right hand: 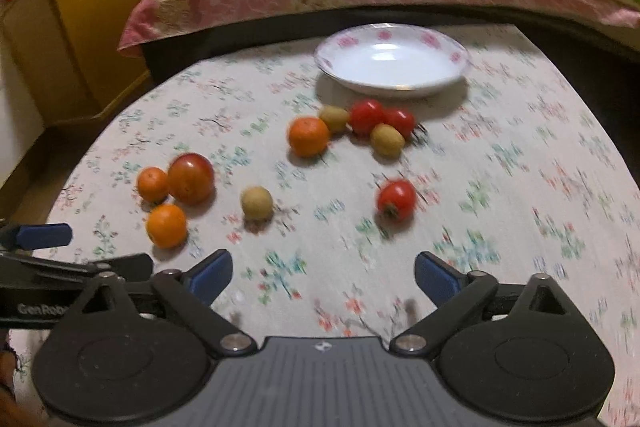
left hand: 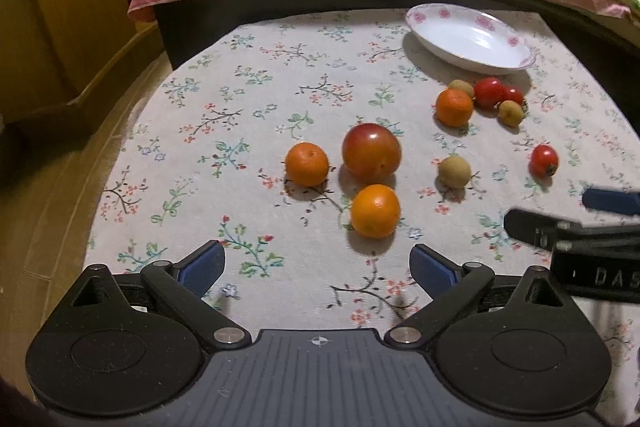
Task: Organize fruits
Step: 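Grasp a small brown fruit with the right gripper while the left gripper grasps a mandarin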
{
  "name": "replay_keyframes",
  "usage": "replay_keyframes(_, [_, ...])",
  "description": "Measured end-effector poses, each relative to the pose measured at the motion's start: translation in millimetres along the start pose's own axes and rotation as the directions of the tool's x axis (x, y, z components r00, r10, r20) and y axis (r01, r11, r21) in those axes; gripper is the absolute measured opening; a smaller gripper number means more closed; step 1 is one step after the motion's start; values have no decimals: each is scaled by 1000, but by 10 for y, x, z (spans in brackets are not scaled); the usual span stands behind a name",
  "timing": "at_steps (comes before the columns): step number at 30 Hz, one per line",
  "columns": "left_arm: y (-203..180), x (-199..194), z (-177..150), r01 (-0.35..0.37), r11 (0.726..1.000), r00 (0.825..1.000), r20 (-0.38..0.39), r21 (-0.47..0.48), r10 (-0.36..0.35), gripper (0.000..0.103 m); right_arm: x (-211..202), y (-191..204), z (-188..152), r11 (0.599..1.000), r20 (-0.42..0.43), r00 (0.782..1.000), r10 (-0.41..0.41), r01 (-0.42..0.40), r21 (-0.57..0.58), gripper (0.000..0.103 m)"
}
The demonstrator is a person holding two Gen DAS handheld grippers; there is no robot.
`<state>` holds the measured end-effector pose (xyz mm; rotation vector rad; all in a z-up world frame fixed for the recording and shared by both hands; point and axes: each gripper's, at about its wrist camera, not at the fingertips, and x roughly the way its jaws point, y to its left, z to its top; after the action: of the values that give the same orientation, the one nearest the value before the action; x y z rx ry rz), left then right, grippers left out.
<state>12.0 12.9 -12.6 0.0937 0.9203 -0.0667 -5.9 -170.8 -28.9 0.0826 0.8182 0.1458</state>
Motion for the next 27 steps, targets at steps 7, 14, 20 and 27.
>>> replay_keyframes(7, [2,-28,-4,-12,998,999,36,63,10,94,209,174,218,988,-5,995,96,-96,-124,58])
replay_keyframes(14, [1,41,15,38,997,999,20,73,-40,80,454,323,314,954,-20,987,159,-159,-255,42])
replay_keyframes(20, [-132,36,33,45,988,996,70,150,-56,72,591,388,343,927,-25,985,170,-168,-335,21])
replay_keyframes(27, [-248,202,60,97,977,994,31,188,-105,51,615,260,407,922,-58,973,222,-228,-314,21])
